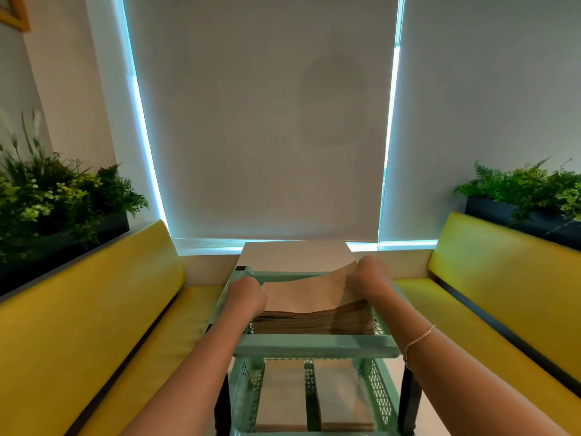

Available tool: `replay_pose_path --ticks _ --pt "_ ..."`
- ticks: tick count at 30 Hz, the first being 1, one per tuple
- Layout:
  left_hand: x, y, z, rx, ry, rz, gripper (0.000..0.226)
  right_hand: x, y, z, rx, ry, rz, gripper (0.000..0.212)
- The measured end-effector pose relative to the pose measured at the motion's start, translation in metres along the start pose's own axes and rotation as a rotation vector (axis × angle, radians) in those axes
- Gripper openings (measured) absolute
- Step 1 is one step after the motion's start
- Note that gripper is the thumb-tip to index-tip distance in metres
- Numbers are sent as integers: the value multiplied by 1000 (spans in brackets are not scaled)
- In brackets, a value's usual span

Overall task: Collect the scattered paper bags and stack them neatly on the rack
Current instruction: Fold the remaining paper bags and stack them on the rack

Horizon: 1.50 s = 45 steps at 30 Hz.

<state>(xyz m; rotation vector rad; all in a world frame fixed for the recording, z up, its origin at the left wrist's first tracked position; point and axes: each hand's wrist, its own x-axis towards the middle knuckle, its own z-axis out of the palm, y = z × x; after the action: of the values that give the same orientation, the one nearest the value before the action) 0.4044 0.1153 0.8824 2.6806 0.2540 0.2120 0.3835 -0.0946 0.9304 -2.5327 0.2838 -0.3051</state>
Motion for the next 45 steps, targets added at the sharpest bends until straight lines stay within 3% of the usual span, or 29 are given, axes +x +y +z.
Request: replay_pose_path --ticks 4,8,20,23,24,27,29,32,34,37,40,45 --pt "-2 0 7 -26 -34 -9 20 -4 1 0 -11 0 0 17" --pt "0 -1 10 -37 -25 -14 37 -5 3 3 -34 -6 -2 16" --pt "-4 3 8 19 -93 30 35 -4 11 9 -78 -33 -6 15" --pt "-14 7 0 38 -96 29 22 -6 9 9 -50 -6 14 23" --pt "-18 9 -4 28 -85 26 27 -8 8 7 -41 23 7 33" --pt "-37 16 -18 -99 12 66 44 -24 3 -5 -12 112 -53 60" --pt "-59 21 -25 -257 121 123 44 -46 1 -16 42 145 -114 56" --pt "-107 23 -29 -495 235 238 25 -92 10 -27 90 106 -220 46" --pt "-143 17 -21 -577 156 273 14 -125 27 -25 105 1 -250 36" --pt "-181 -3 14 -564 -106 255 8 -159 69 0 87 -180 -142 33" --pt "-209 -30 63 -406 -395 134 20 -185 122 41 -40 -341 42 36" --pt "-241 -61 118 -54 -580 35 44 -222 176 98 -126 -466 326 37"
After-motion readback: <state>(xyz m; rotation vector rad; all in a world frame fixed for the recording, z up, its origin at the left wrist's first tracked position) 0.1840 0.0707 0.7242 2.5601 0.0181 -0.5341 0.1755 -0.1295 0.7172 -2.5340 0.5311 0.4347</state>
